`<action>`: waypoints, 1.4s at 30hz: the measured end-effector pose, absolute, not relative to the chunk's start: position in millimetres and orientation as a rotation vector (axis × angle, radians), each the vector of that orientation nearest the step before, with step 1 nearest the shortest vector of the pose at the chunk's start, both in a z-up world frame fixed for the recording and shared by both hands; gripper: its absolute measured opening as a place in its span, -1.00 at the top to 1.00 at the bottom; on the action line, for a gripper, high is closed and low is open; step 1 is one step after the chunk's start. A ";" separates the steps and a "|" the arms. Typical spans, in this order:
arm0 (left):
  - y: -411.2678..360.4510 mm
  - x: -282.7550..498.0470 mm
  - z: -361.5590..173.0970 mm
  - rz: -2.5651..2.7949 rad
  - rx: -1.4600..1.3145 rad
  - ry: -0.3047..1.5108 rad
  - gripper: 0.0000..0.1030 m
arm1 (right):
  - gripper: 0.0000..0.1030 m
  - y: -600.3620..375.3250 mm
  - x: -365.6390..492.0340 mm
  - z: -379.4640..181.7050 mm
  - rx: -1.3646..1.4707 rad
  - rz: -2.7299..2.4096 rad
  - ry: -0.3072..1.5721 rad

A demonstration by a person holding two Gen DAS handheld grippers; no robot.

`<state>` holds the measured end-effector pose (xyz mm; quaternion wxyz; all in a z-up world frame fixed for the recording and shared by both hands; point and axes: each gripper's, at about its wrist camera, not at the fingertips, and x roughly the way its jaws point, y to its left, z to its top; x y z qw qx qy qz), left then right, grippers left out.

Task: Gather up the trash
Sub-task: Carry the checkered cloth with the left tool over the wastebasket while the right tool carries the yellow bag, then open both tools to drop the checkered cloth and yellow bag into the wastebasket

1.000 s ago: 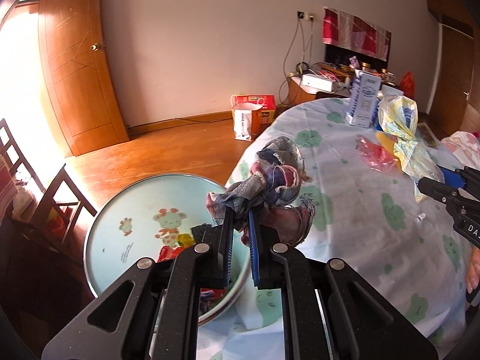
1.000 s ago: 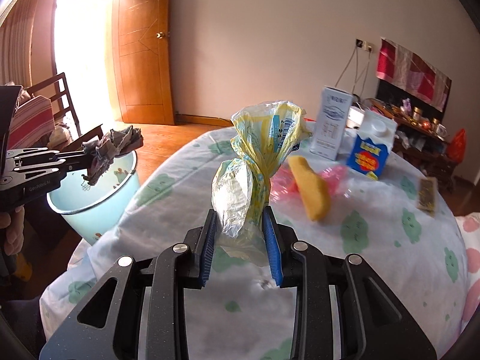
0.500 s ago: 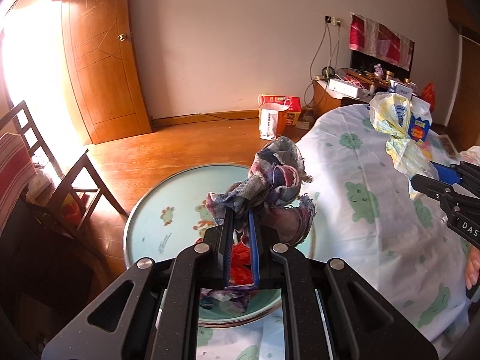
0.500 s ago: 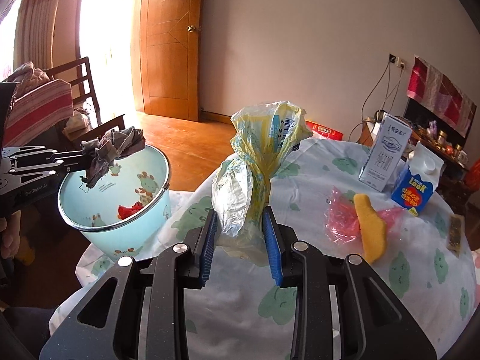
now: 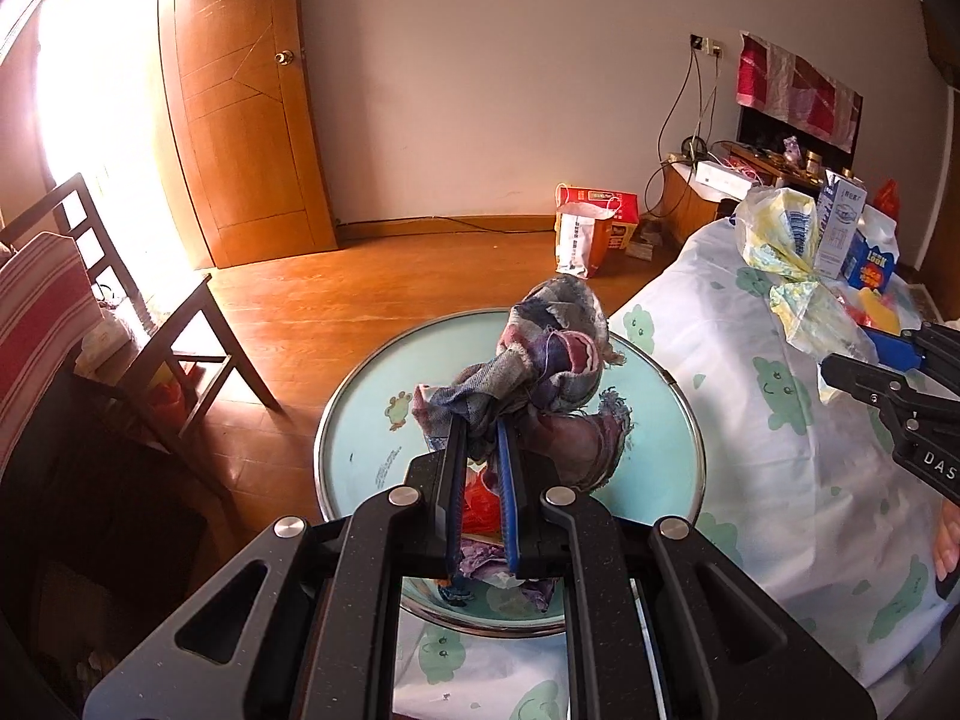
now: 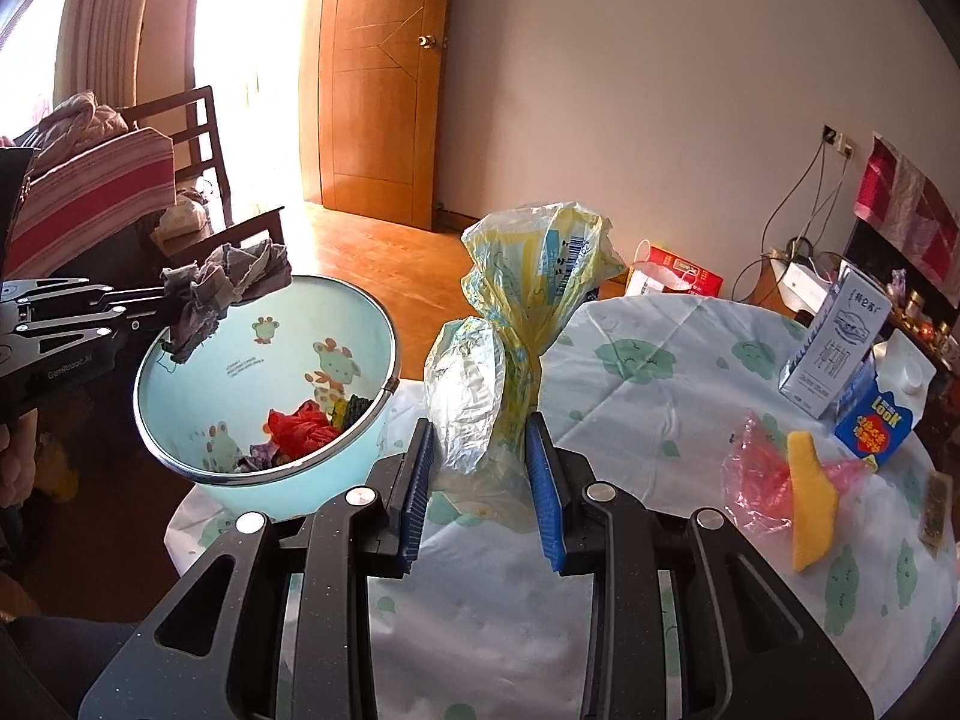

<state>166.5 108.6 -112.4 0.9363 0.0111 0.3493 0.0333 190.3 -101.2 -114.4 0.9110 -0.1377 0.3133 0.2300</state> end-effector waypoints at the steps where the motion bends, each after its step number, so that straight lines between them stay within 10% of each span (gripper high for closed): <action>1: 110.8 166.1 -112.6 0.071 0.020 0.714 0.82 | 0.39 -99.8 190.6 -114.5 -0.286 0.477 0.647; 42: 154.1 159.6 -116.6 0.150 -0.045 0.713 0.81 | 0.39 -37.1 197.1 -117.4 -0.385 0.572 0.644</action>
